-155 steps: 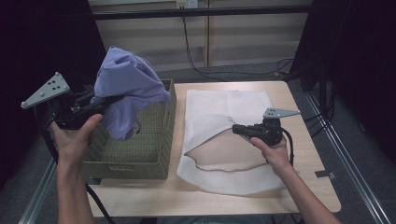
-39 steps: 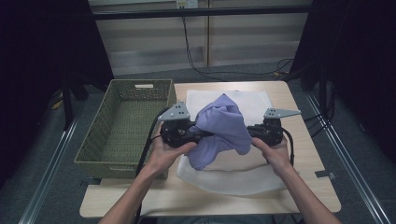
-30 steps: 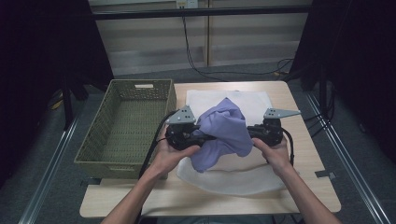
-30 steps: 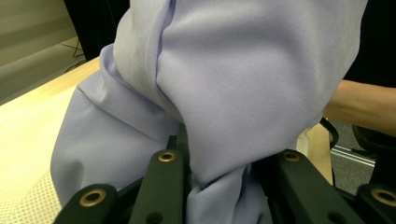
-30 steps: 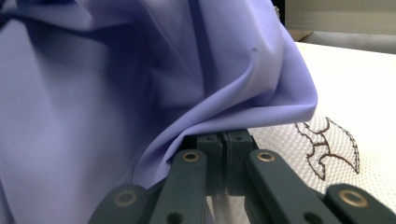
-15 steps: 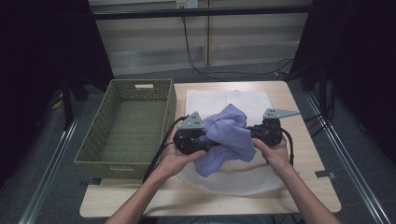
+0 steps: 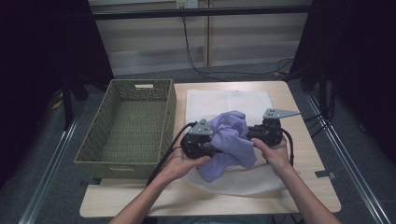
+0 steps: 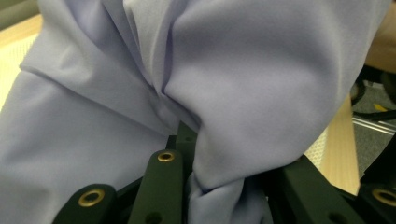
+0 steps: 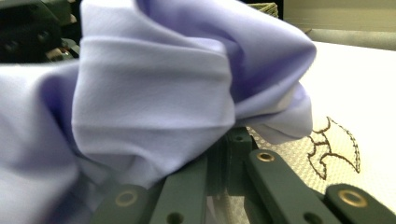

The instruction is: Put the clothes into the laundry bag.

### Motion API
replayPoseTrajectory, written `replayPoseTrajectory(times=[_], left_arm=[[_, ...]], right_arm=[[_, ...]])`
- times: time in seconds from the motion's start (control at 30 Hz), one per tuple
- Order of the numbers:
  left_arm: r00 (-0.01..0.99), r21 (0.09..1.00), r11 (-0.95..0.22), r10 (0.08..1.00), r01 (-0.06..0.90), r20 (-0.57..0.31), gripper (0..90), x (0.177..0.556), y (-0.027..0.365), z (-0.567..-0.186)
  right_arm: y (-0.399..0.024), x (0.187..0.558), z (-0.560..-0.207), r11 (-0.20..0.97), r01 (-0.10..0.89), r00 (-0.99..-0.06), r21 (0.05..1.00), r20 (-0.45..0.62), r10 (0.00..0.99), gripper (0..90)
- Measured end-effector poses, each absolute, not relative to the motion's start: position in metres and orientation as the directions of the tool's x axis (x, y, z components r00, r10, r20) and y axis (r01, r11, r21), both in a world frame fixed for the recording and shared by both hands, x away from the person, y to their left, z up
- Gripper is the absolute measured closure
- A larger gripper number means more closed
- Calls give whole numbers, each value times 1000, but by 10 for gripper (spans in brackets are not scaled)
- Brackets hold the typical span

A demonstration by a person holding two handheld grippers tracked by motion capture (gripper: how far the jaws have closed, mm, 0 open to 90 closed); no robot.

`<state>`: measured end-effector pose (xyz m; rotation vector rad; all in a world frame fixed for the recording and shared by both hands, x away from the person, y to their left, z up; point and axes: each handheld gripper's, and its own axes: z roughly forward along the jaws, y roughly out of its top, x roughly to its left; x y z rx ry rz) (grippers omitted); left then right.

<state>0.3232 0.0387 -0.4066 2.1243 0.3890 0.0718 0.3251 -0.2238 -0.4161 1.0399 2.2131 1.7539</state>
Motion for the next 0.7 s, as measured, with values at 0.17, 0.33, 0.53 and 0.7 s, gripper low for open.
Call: replayPoseTrajectory(times=[0.17,0.33,0.53,0.7], left_arm=[[952,817,-523,292,242,-95,727,320,33,-410],[956,801,-551,280,233,-85,730,318,29,-414],[954,772,-587,287,246,-85,731,321,26,-425],[954,754,-612,293,238,-64,731,320,22,-434]], right_arm=[[-224,325,-416,82,431,-753,899,307,582,880],[-226,325,-415,75,430,-751,900,310,583,880],[-226,325,-416,75,429,-753,900,311,580,880],[-225,325,-416,81,431,-755,899,310,578,881]])
